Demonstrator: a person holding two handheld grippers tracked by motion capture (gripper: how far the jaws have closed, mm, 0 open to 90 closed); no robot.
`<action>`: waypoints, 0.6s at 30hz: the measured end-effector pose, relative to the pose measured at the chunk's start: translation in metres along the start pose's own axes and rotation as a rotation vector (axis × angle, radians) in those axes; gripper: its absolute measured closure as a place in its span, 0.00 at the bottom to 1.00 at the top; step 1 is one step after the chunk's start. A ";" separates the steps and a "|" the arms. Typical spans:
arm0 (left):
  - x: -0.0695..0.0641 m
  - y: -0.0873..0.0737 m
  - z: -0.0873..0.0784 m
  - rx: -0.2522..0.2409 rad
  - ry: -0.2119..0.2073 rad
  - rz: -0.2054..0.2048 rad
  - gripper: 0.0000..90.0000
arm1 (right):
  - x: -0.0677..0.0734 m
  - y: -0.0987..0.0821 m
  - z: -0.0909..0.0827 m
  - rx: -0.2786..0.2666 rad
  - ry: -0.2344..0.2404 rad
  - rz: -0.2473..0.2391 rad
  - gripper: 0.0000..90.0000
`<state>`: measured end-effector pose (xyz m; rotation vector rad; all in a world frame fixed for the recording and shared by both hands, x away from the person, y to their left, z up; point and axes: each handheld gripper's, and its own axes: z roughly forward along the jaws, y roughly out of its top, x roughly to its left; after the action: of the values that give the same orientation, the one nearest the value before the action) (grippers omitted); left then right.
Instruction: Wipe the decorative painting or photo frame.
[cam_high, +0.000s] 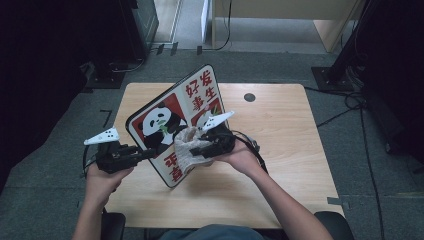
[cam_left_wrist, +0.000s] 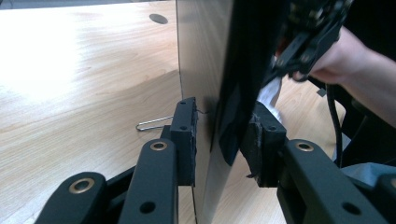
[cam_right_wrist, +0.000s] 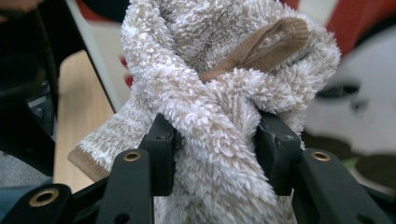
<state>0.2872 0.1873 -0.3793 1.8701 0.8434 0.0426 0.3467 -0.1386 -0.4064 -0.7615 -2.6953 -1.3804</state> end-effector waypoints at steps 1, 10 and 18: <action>0.000 0.000 -0.001 -0.002 0.002 -0.004 0.76 | 0.002 0.007 -0.003 -0.005 -0.001 -0.009 0.62; -0.003 -0.006 -0.013 -0.021 0.028 -0.019 0.80 | 0.023 0.060 -0.018 -0.019 0.011 -0.102 0.62; -0.004 -0.008 -0.015 -0.028 0.033 -0.021 0.86 | 0.046 0.106 -0.026 -0.030 0.017 -0.183 0.62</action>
<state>0.2738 0.1989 -0.3776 1.8390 0.8803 0.0716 0.3464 -0.0875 -0.3000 -0.5126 -2.7979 -1.4586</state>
